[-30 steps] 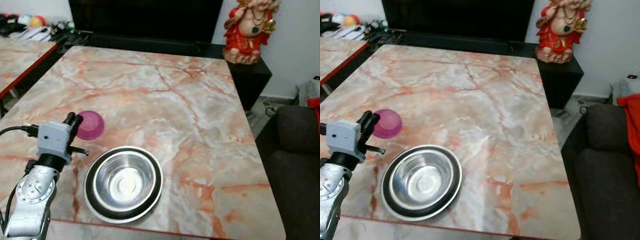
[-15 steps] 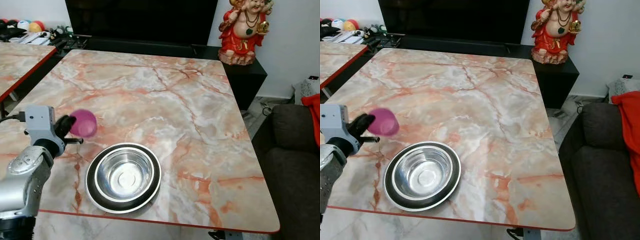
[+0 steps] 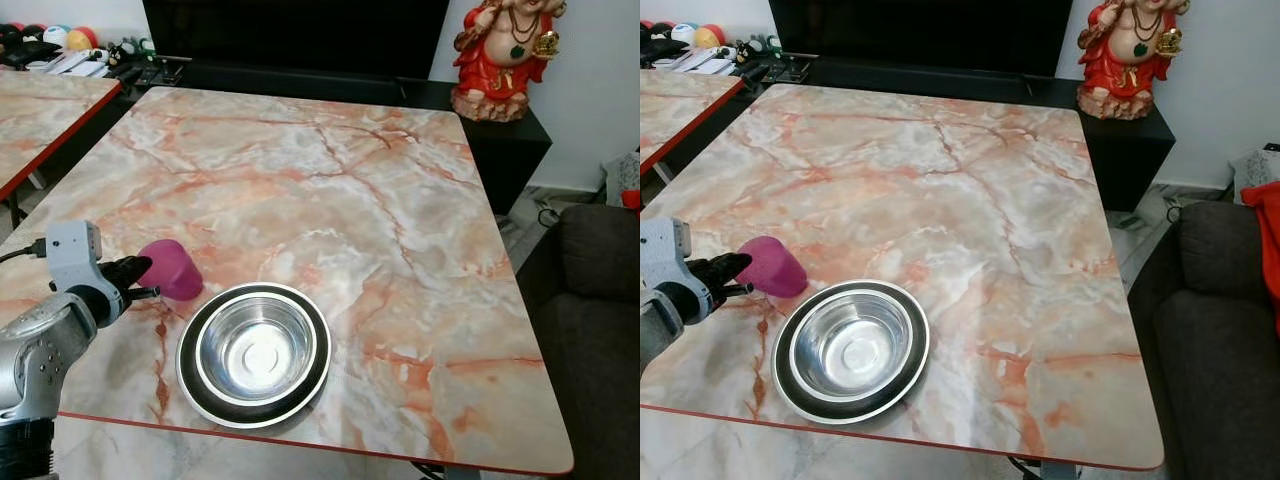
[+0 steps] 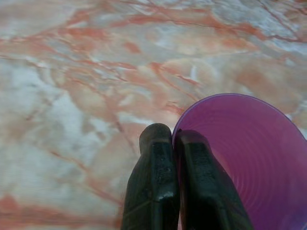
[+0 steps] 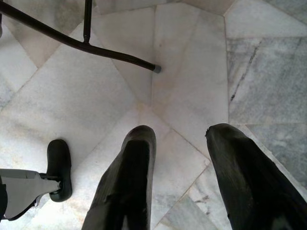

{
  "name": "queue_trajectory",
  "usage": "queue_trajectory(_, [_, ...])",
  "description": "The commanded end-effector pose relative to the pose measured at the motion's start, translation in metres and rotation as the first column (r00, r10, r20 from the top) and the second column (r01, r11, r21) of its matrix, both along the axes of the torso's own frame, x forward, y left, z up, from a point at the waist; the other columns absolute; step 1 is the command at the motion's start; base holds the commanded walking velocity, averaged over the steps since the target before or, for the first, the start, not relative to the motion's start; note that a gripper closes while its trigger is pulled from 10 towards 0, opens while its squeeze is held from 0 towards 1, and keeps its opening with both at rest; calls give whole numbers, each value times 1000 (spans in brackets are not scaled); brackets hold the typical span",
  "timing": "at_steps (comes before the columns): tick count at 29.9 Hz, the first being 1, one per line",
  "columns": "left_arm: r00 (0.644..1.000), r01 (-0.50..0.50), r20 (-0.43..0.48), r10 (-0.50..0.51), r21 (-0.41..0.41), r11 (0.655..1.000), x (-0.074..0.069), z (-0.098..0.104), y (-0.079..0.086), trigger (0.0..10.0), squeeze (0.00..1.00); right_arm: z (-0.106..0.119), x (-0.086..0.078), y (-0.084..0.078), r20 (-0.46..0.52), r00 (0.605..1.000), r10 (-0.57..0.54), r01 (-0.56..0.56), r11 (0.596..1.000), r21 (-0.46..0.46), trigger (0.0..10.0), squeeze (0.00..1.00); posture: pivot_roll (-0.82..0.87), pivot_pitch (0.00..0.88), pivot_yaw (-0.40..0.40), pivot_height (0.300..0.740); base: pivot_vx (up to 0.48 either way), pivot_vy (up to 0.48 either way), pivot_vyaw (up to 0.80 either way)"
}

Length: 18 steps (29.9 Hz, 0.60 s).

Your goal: Setting the table

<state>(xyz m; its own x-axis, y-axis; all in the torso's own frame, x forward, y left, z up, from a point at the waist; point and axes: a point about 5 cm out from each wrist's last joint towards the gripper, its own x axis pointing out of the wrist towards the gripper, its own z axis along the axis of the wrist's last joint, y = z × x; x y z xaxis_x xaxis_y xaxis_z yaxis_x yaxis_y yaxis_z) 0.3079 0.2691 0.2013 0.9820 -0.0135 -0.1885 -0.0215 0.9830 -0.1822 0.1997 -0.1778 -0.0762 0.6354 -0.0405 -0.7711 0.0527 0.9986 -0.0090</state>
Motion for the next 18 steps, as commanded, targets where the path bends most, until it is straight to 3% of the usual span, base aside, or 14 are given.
queue_trajectory(1, [1000,-2,-5,2,-4,1000,-1,4,-1,10000,0,-4,-8,-3,-29,1000,-8,8,1000,-4,10000,0,139,161,-42,740,0,0,0])
queue_trajectory(7, [1000,9,23,-9,4,1000,0,19,-2,10000,0,-4,-9,-3,-29,1000,-7,7,1000,-4,10000,0,144,162,-41,740,0,0,0])
queue_trajectory(18, [998,8,-68,-6,30,1000,-1,20,1,10000,0,-5,-9,-3,-33,999,-5,5,1000,-1,10000,0,145,161,-37,740,0,0,0])
